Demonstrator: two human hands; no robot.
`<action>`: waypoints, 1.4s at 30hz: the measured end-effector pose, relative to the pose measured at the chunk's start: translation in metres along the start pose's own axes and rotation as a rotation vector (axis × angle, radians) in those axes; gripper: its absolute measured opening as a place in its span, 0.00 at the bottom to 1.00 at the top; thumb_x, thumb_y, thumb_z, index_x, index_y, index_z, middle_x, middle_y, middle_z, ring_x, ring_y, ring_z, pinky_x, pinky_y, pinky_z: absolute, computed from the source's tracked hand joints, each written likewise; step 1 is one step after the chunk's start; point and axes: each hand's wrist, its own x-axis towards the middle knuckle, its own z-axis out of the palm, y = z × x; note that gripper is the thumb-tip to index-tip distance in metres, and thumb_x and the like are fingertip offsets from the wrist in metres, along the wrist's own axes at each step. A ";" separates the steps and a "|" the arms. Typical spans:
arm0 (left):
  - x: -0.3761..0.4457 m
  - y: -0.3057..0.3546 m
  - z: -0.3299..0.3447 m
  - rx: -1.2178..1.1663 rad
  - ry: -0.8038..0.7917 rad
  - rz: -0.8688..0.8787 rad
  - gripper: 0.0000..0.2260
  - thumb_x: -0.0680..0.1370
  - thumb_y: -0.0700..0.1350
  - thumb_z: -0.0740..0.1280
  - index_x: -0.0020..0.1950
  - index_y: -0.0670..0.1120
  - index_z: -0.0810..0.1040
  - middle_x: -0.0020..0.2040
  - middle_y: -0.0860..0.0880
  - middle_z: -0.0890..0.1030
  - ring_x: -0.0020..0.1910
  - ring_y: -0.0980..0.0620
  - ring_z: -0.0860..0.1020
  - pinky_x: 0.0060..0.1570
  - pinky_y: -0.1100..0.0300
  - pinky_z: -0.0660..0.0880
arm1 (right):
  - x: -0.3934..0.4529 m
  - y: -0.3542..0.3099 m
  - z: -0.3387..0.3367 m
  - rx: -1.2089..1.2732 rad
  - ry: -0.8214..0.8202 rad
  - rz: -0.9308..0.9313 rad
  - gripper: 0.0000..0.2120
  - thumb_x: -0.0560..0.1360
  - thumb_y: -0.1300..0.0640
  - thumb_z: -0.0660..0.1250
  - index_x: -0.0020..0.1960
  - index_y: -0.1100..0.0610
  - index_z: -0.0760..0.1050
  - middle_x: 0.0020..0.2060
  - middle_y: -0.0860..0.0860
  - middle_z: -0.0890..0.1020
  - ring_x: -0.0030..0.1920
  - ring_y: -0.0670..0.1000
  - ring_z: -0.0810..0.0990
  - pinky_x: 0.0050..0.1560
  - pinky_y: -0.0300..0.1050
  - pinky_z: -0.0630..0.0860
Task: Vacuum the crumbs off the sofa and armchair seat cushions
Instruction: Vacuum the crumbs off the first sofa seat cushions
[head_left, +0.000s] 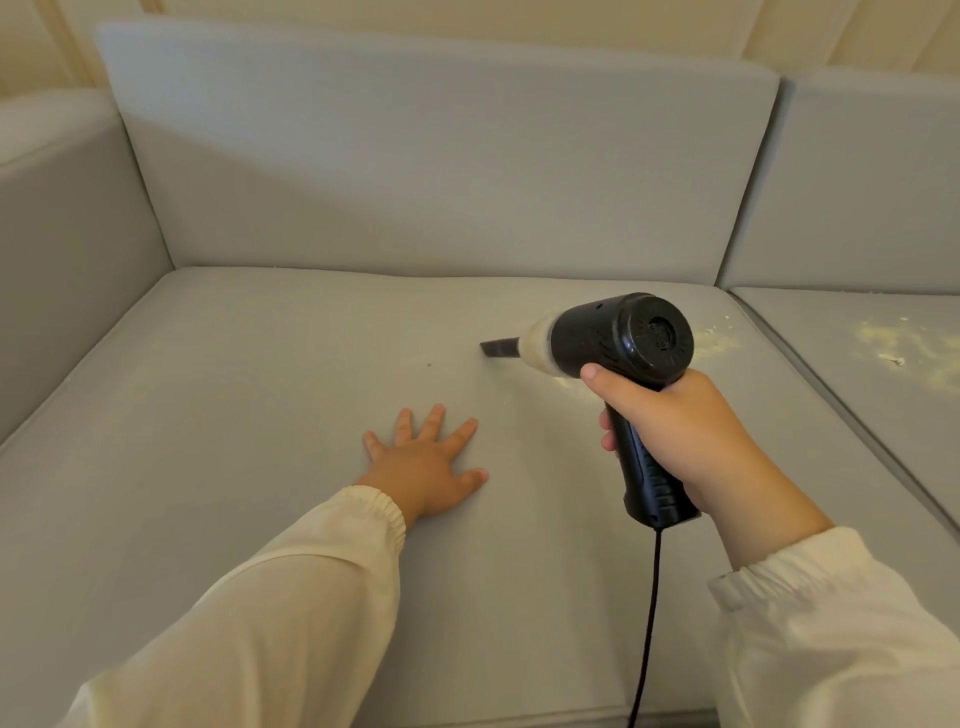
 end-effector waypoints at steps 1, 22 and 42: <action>0.000 0.000 0.000 0.000 0.000 -0.001 0.34 0.79 0.75 0.50 0.81 0.70 0.39 0.84 0.56 0.36 0.83 0.40 0.36 0.73 0.24 0.43 | 0.001 0.000 -0.001 0.005 0.040 -0.014 0.12 0.76 0.45 0.76 0.48 0.54 0.84 0.39 0.57 0.87 0.33 0.50 0.87 0.41 0.46 0.81; -0.002 0.019 0.007 0.021 0.017 0.141 0.32 0.81 0.72 0.49 0.82 0.68 0.41 0.85 0.55 0.37 0.83 0.46 0.36 0.75 0.27 0.40 | -0.003 0.029 -0.038 -0.031 0.188 0.024 0.11 0.76 0.45 0.76 0.50 0.52 0.82 0.42 0.58 0.87 0.38 0.55 0.88 0.43 0.49 0.83; -0.012 0.079 0.004 0.009 -0.025 0.129 0.32 0.81 0.71 0.49 0.83 0.67 0.42 0.85 0.55 0.37 0.83 0.45 0.37 0.74 0.26 0.40 | -0.026 0.036 -0.053 0.034 0.205 0.007 0.13 0.76 0.45 0.77 0.49 0.55 0.83 0.41 0.58 0.88 0.35 0.53 0.88 0.42 0.48 0.83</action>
